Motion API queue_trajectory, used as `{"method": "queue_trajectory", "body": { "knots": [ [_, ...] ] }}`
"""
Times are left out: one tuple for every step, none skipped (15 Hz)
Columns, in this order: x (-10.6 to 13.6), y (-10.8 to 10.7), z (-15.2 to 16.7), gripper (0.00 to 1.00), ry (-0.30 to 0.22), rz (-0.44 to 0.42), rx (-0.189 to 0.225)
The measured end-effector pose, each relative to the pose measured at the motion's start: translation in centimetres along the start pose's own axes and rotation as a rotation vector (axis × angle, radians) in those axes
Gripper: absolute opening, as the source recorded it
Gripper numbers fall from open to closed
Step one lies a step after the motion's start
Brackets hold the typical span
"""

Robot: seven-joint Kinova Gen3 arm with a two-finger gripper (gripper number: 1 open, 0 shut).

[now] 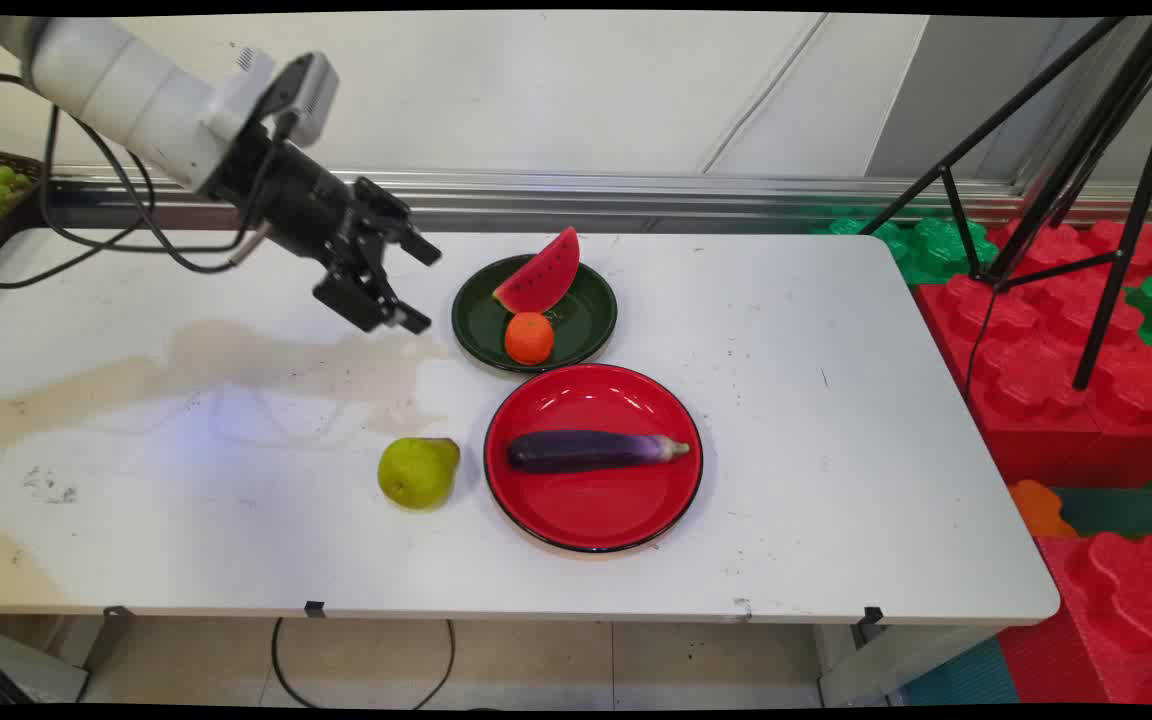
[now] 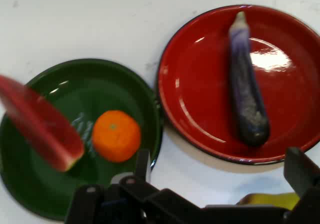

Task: Pick up the eggplant from the red plate

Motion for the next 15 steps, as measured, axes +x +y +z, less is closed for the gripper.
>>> {"method": "queue_trajectory", "body": {
  "knots": [
    [0.2,0.3,0.5,1.00,0.000,0.011,-0.008],
    [0.5,0.7,1.3,1.00,-0.002,0.028,-0.019],
    [0.7,1.1,2.0,1.00,-0.005,0.039,-0.027],
    [0.8,1.5,2.7,1.00,-0.008,0.050,-0.036],
    [1.0,1.9,3.6,1.00,-0.013,0.059,-0.045],
    [1.1,2.2,4.4,1.00,-0.016,0.064,-0.052],
    [1.1,2.4,4.9,1.00,-0.018,0.067,-0.057],
    [1.2,2.7,5.8,1.00,-0.021,0.071,-0.064],
    [1.3,2.9,6.3,1.00,-0.023,0.073,-0.068],
    [1.3,3.2,7.2,1.00,-0.027,0.077,-0.073],
    [1.4,3.3,7.8,1.00,-0.031,0.079,-0.077],
    [1.4,3.5,8.7,1.00,-0.036,0.081,-0.082],
    [1.4,3.8,9.7,1.00,-0.042,0.083,-0.087],
    [1.4,4.0,10.8,1.00,-0.048,0.083,-0.091],
    [1.4,4.1,11.6,1.00,-0.054,0.084,-0.094]
  ]
}}
